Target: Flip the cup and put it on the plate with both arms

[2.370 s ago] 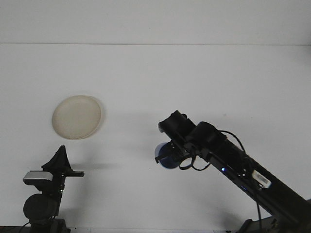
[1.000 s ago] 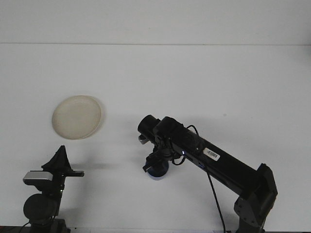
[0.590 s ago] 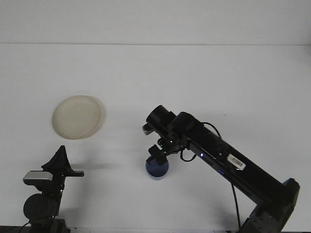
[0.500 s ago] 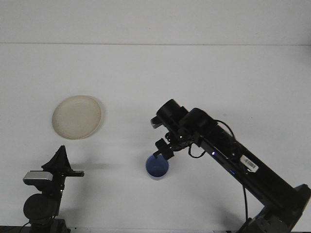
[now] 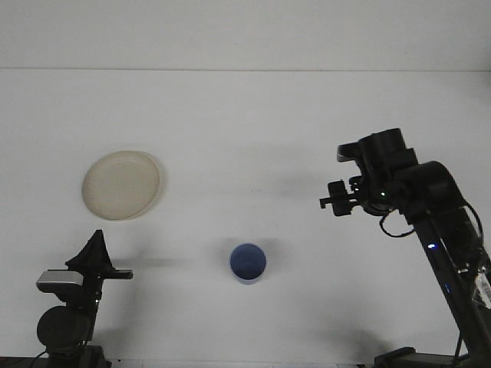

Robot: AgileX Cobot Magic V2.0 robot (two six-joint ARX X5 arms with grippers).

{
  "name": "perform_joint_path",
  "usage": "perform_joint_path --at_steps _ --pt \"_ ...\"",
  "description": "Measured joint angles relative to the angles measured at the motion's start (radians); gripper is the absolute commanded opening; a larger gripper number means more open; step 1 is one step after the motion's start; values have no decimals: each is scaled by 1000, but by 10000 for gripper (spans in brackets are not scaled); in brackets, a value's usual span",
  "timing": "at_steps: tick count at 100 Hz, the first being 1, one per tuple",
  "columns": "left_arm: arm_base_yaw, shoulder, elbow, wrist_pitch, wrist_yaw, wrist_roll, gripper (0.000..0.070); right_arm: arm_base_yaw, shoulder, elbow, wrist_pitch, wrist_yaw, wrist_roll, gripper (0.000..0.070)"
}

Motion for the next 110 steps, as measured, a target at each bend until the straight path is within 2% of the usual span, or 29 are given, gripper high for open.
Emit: perform_joint_path --at_steps 19,44,79,110 --pt "0 0 0 0 0 0 11 -129 -119 -160 9 52 -5 376" --pt "0 0 0 0 0 0 11 -221 -362 -475 187 52 -6 376" --pt "0 0 0 0 0 0 11 -225 -719 -859 535 53 24 376" --pt "0 0 0 0 0 0 11 -221 -978 -1076 910 52 27 375"
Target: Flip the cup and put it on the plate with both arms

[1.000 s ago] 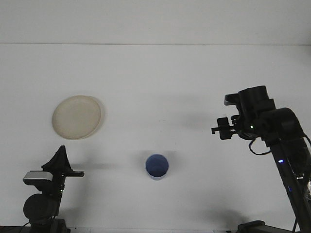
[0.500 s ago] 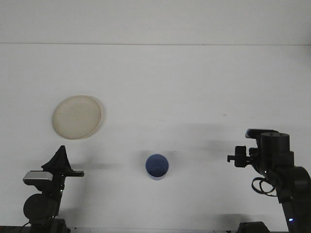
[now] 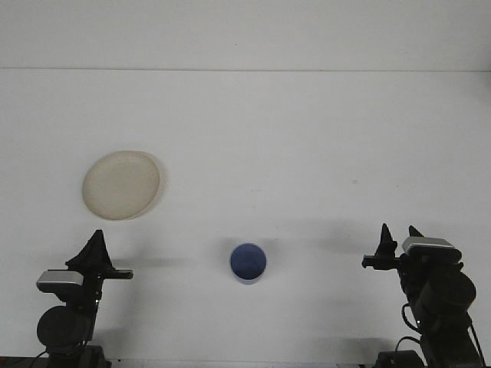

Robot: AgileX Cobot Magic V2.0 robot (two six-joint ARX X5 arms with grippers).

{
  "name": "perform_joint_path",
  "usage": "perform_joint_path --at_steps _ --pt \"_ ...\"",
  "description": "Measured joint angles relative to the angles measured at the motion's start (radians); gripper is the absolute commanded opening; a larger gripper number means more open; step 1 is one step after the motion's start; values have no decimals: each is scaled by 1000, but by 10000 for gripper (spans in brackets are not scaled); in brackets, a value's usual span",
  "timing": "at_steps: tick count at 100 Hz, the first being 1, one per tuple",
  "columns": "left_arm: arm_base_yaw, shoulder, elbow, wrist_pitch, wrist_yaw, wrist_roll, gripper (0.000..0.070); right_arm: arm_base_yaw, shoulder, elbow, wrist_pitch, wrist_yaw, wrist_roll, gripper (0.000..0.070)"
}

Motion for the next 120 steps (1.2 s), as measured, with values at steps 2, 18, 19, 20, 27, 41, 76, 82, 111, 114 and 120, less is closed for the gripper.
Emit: perform_joint_path --at_steps 2,18,19,20,27,41,76,82,111,114,120 --pt "0 0 0 0 0 0 11 0 -8 -8 15 -1 0 375" --pt "0 0 0 0 0 0 11 3 -21 -20 42 -1 0 375" --pt "0 0 0 0 0 0 11 3 -21 -20 42 -1 0 375" --pt "0 0 0 0 0 0 11 3 -21 -20 42 -1 0 375" --pt "0 0 0 0 0 0 11 6 -21 -22 43 -1 0 375" --pt "0 0 0 0 0 0 11 6 -21 -23 48 0 0 375" --pt "0 0 0 0 0 0 11 6 -21 -23 48 0 -13 375" --pt "0 0 0 0 0 0 11 6 -21 -23 48 0 -15 375" --pt "0 0 0 2 0 0 11 6 -21 -23 48 0 -15 375" --pt "0 0 0 2 0 0 11 6 -21 -23 48 0 -15 375" --pt "0 0 0 0 0 0 11 6 -21 -23 48 0 -15 375"
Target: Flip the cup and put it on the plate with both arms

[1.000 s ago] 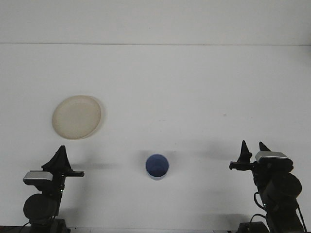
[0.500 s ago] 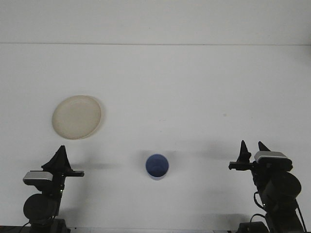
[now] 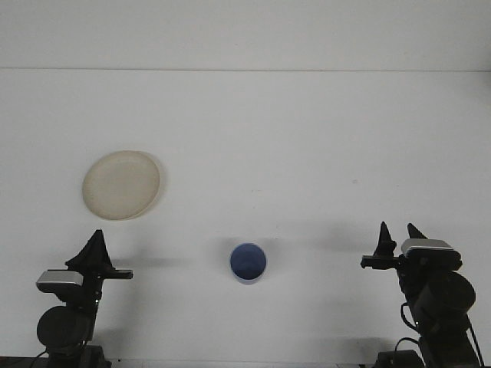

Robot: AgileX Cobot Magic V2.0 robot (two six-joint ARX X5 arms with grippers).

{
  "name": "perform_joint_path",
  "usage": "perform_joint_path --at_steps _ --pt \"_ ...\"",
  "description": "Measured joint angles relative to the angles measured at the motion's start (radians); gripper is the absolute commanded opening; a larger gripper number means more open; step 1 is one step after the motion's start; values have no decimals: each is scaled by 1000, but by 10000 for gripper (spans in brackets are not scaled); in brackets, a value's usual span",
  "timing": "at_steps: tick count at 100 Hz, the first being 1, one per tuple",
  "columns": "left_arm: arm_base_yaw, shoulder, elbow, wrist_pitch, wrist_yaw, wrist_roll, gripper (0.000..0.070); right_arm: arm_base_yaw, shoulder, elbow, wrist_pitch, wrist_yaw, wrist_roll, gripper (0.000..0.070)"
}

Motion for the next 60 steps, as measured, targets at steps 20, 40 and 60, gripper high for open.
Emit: perform_joint_path --at_steps 20,40,60 --pt "0 0 20 -33 0 -3 11 0 0 0 0 0 0 375" --pt "0 42 204 -210 0 -12 11 0 0 0 0 0 0 375" --pt "0 216 449 -487 0 -78 11 0 0 0 0 0 0 375"
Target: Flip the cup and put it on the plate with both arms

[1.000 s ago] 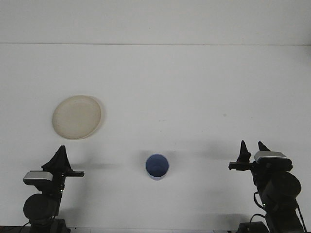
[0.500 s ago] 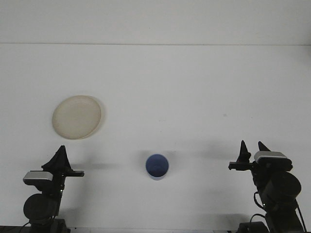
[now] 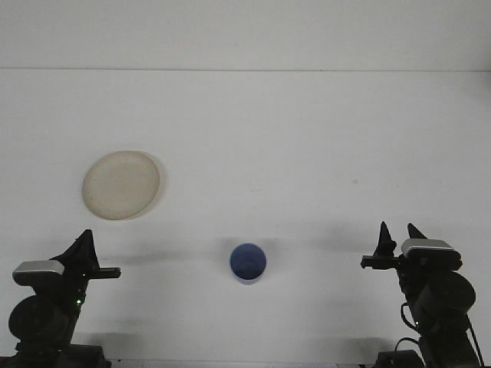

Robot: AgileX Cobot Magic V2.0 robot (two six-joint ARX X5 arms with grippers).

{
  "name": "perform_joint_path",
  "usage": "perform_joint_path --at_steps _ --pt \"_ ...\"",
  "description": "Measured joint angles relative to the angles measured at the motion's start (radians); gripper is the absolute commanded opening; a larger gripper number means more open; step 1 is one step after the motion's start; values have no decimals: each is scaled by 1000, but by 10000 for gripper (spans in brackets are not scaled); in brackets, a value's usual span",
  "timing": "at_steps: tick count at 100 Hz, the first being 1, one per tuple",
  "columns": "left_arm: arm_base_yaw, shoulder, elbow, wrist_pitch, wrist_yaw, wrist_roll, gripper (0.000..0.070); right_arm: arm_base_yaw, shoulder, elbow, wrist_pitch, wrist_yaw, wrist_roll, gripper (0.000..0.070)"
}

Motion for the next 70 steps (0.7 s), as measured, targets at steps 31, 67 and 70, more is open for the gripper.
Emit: perform_joint_path --at_steps 31,67,70 --pt "0 373 410 -413 70 1 11 0 0 0 0 0 0 375" --pt "0 610 552 -633 105 37 11 0 0 0 0 0 0 375" --pt "0 610 552 -632 105 37 11 0 0 0 0 0 0 375"
